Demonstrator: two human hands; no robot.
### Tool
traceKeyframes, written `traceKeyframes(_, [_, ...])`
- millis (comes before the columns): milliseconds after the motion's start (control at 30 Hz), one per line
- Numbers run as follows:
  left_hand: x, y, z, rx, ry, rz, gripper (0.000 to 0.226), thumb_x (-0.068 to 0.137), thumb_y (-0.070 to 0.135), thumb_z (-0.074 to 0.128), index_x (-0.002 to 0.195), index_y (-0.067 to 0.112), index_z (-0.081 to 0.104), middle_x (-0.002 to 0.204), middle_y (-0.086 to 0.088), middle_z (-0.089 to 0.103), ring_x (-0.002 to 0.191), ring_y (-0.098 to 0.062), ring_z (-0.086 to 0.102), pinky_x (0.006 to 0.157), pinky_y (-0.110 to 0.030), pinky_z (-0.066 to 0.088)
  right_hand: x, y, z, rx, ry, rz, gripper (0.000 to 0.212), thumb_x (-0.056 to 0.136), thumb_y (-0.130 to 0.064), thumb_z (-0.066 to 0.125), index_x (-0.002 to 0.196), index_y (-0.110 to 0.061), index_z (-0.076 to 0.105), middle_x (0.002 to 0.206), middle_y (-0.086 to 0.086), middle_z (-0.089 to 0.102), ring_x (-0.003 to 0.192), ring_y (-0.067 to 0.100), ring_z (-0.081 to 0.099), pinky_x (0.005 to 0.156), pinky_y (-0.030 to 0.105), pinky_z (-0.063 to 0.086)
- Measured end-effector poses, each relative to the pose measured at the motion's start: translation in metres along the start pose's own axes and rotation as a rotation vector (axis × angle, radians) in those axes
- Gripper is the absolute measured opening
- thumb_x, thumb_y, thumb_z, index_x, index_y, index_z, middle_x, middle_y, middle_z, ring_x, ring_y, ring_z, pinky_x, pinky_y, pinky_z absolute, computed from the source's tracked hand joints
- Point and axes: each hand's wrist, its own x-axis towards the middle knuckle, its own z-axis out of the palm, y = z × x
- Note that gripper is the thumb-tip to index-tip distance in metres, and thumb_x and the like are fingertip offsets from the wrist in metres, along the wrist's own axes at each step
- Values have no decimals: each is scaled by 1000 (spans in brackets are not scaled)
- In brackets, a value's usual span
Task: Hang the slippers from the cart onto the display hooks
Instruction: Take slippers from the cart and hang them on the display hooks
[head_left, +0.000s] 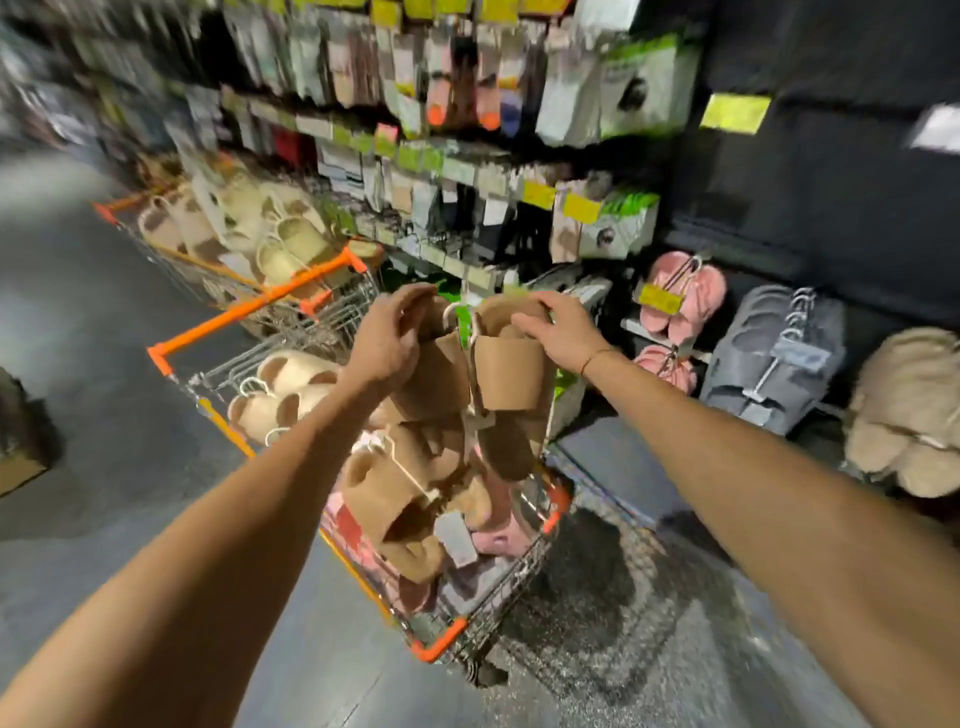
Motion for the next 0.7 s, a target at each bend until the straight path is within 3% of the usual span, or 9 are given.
traceKeyframes(133, [71, 77, -7, -136, 8, 159, 41, 95, 18, 44, 130, 29, 62, 126, -3, 64, 119, -18, 55, 101, -31, 42, 10, -47, -91, -17, 241, -47, 30, 93, -28, 68, 117, -10, 64, 104, 0, 59, 94, 13, 53, 82, 25, 38])
traceKeyframes(267, [123, 163, -8, -260, -5, 321, 41, 95, 20, 44, 129, 29, 64, 125, -4, 63, 119, -17, 55, 106, -38, 44, 6, -82, -178, -38, 431, -84, 29, 93, -29, 67, 115, -11, 65, 105, 1, 62, 96, 14, 56, 79, 25, 41])
traceKeyframes(367, [152, 225, -4, -418, -64, 439, 30, 98, 33, 59, 124, 21, 69, 116, 3, 71, 110, -8, 65, 101, -39, 52, 0, -97, -234, -19, 537, -80, 29, 95, -31, 65, 117, -12, 64, 109, 2, 62, 98, 15, 55, 75, 26, 43])
traceKeyframes(500, [187, 295, 13, -422, 5, 519, 43, 74, 63, 77, 113, 46, 69, 107, 6, 67, 100, -7, 67, 94, -33, 56, -3, -103, -298, -1, 673, -84, 23, 92, -32, 67, 109, -17, 66, 105, 0, 65, 99, 18, 60, 81, 32, 50])
traceKeyframes(567, [202, 327, 24, -408, 66, 530, 42, 76, 59, 78, 114, 44, 70, 108, 5, 61, 99, -7, 62, 91, -26, 52, -3, -104, -329, -13, 708, -90, 22, 92, -34, 67, 108, -19, 67, 104, -1, 67, 98, 17, 61, 81, 33, 51])
traceKeyframes(700, [233, 388, 48, -413, 148, 561, 37, 81, 54, 75, 114, 39, 72, 110, 7, 67, 103, -9, 63, 88, -28, 52, 6, -102, -391, -35, 762, -120, 24, 92, -36, 67, 110, -21, 66, 105, -3, 66, 98, 15, 60, 81, 32, 51])
